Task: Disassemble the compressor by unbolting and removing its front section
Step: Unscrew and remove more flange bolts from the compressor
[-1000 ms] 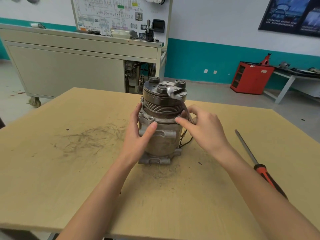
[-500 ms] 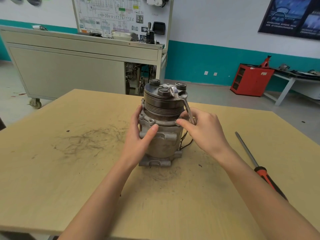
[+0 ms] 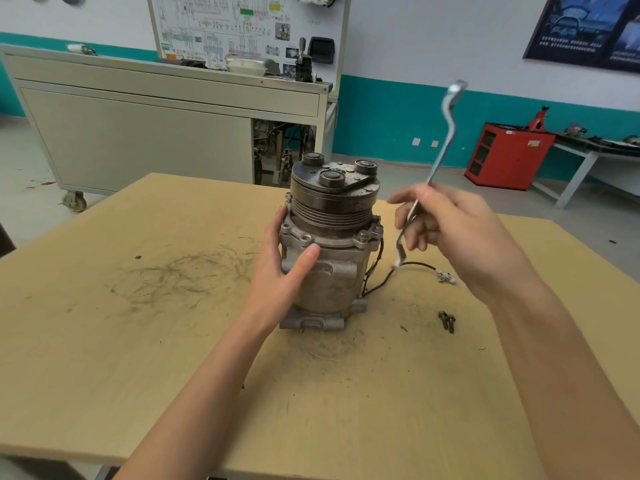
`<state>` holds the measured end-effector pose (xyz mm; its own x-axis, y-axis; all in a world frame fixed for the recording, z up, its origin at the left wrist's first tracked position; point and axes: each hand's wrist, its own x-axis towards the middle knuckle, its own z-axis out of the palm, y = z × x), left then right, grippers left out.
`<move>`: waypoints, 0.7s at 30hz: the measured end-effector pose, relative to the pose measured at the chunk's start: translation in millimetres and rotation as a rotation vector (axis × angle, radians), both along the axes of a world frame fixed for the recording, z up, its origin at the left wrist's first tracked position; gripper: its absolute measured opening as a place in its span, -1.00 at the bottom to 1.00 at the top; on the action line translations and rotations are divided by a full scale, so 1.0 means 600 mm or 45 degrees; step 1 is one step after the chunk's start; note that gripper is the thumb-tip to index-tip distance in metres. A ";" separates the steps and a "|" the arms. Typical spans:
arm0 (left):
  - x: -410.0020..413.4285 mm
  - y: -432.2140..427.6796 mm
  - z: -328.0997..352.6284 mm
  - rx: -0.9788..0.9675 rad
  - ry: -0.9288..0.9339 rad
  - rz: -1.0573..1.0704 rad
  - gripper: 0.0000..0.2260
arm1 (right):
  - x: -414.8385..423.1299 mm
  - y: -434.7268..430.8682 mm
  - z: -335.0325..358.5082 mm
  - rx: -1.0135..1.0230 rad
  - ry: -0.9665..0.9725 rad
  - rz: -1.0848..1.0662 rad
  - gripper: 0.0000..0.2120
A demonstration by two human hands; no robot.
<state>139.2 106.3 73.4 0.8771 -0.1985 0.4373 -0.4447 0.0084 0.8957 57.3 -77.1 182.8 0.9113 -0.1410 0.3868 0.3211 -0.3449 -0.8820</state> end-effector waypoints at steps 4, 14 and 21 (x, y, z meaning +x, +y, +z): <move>-0.002 0.000 0.000 -0.016 0.007 0.000 -0.31 | -0.005 0.016 -0.001 -0.139 -0.395 -0.158 -0.79; -0.005 0.001 0.005 0.009 -0.061 0.018 -0.27 | 0.017 0.072 -0.052 -0.905 -1.054 -0.384 -0.85; -0.003 -0.001 0.005 -0.019 -0.029 -0.020 -0.24 | 0.019 0.091 -0.070 -1.180 -1.114 -0.370 -0.76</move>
